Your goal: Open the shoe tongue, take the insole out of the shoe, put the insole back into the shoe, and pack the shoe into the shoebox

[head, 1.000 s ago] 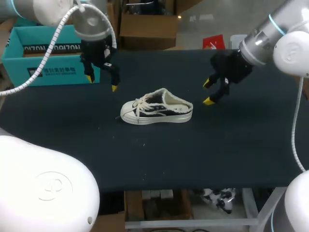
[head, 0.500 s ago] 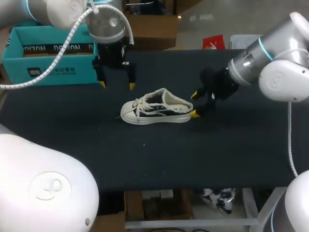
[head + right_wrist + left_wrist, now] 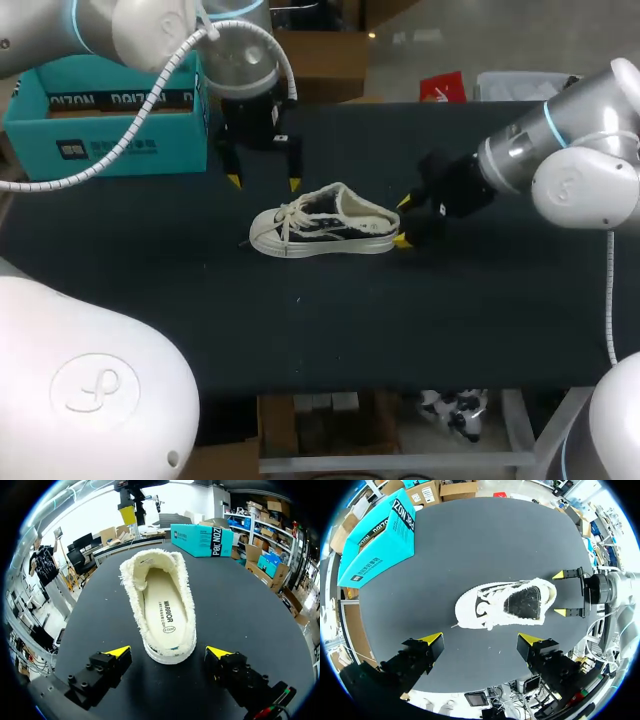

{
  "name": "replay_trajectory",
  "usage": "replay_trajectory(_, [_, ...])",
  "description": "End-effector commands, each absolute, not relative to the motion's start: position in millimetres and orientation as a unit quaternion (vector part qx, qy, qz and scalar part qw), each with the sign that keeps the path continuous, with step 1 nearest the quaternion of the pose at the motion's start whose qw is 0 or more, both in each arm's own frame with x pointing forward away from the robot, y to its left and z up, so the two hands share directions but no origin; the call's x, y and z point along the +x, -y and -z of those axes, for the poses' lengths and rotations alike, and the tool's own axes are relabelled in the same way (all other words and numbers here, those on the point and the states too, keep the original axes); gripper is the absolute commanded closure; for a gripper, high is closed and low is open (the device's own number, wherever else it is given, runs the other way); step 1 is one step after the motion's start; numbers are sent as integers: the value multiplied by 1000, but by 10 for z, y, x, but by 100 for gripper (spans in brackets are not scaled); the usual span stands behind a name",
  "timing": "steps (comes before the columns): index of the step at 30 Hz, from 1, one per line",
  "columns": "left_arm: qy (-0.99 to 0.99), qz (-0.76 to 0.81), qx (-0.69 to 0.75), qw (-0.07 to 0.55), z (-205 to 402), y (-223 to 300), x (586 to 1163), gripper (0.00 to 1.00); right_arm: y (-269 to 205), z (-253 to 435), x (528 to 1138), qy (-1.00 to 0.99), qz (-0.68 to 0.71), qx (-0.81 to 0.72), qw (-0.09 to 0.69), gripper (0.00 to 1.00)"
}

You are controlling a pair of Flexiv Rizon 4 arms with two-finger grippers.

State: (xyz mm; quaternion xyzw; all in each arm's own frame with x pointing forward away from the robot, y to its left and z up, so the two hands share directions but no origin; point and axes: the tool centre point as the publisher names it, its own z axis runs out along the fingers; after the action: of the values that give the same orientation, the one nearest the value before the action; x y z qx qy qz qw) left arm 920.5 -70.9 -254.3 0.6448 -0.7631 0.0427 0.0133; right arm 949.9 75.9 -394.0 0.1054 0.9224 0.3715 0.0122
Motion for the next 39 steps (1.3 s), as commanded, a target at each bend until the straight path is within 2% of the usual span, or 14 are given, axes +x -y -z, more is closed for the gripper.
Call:
replay_trajectory(1, [762,-46,646,17,2585,734,9217,0,-826,4067,9581,-920,-381,94,-1,0])
replay_trajectory(18, [762,-48,646,20,2658,844,9259,0,-1150,4219,9637,-912,-402,80,-13,0])
replay_trajectory(37, [761,-54,646,32,2723,972,9310,0,-1219,4373,9595,-899,-430,77,-18,0])
replay_trajectory(38, [761,-54,645,32,2724,986,9310,0,-1217,4379,9594,-898,-433,77,-18,23])
replay_trajectory(39, [762,-55,645,34,2726,1000,9310,0,-1216,4381,9594,-898,-434,77,-17,69])
